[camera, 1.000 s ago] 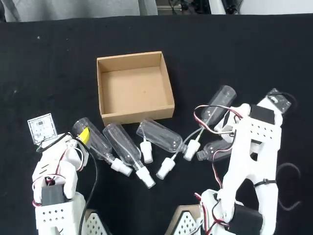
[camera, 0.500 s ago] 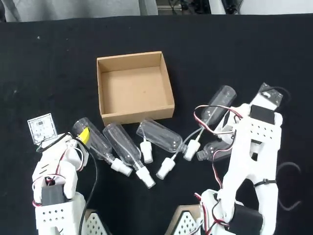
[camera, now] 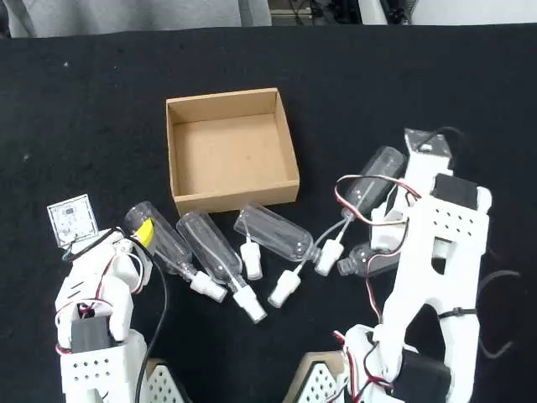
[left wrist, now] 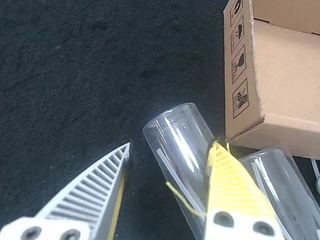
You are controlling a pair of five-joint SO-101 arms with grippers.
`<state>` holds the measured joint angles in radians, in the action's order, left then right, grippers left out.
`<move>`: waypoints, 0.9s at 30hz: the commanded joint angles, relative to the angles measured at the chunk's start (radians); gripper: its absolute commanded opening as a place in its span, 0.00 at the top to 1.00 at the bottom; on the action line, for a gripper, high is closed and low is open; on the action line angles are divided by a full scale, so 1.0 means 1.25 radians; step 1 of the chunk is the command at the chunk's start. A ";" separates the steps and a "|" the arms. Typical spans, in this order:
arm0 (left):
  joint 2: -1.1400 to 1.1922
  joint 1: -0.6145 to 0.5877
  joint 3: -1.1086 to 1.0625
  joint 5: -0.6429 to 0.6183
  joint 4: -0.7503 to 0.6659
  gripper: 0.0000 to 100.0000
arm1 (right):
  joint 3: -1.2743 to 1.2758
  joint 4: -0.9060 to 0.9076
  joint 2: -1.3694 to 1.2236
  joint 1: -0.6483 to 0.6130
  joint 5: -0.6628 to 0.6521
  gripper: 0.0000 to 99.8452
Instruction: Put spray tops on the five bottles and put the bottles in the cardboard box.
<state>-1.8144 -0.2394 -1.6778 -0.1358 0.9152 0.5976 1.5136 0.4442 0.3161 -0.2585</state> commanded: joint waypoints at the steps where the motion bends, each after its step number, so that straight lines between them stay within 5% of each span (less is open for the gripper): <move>1: -0.011 -0.002 -0.018 0.001 0.000 0.77 | -0.048 0.002 0.037 0.002 -0.124 0.68; 16: -0.011 -0.002 -0.018 0.001 0.000 0.77 | -0.045 0.017 0.036 0.001 -0.516 0.68; 27: -0.011 -0.002 -0.018 0.001 0.000 0.77 | -0.044 0.017 0.040 0.001 -0.703 0.68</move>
<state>-1.8144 -0.2394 -1.6778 -0.1358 0.9152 0.5976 1.5275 0.4442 0.3161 -1.0764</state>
